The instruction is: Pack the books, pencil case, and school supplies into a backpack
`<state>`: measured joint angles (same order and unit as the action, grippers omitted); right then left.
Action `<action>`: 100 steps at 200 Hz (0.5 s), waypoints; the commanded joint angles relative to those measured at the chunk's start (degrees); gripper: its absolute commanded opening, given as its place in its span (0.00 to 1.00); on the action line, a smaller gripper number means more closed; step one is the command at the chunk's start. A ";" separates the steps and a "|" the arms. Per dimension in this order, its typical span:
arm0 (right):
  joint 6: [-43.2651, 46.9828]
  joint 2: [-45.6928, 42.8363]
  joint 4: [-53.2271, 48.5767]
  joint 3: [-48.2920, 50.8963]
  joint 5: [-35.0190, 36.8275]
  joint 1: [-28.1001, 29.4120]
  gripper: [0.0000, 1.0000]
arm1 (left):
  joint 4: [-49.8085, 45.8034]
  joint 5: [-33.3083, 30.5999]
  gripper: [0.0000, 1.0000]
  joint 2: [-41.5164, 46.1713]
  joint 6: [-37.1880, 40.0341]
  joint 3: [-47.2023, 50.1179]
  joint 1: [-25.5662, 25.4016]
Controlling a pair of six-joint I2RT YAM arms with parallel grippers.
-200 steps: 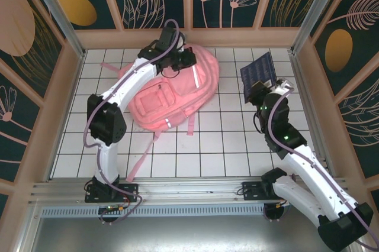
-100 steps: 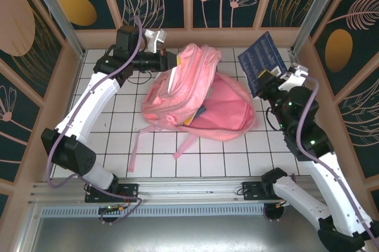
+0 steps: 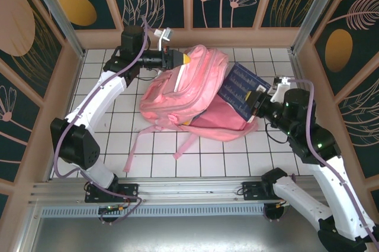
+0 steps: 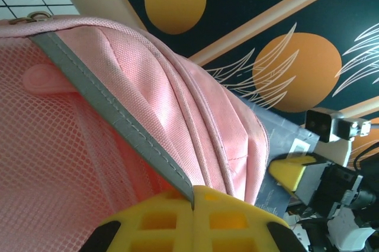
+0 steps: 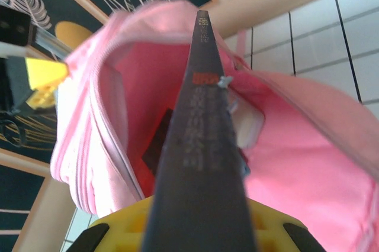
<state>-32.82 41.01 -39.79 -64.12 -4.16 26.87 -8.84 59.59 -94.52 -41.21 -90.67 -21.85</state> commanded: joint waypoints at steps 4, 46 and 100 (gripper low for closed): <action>-3.22 -0.85 -0.37 2.25 -6.82 -0.34 0.00 | 14.19 4.98 0.00 2.86 -1.51 -1.23 0.31; -9.97 0.08 17.32 12.28 -23.51 -0.35 0.00 | 15.68 5.53 0.00 2.92 -2.56 -0.78 0.31; -15.82 8.96 36.37 19.79 -21.72 -0.42 0.00 | 20.84 6.58 0.00 4.25 -5.93 1.63 0.29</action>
<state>-44.53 47.37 -18.81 -46.30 -25.47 26.76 -2.52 61.39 -94.50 -45.23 -87.88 -21.78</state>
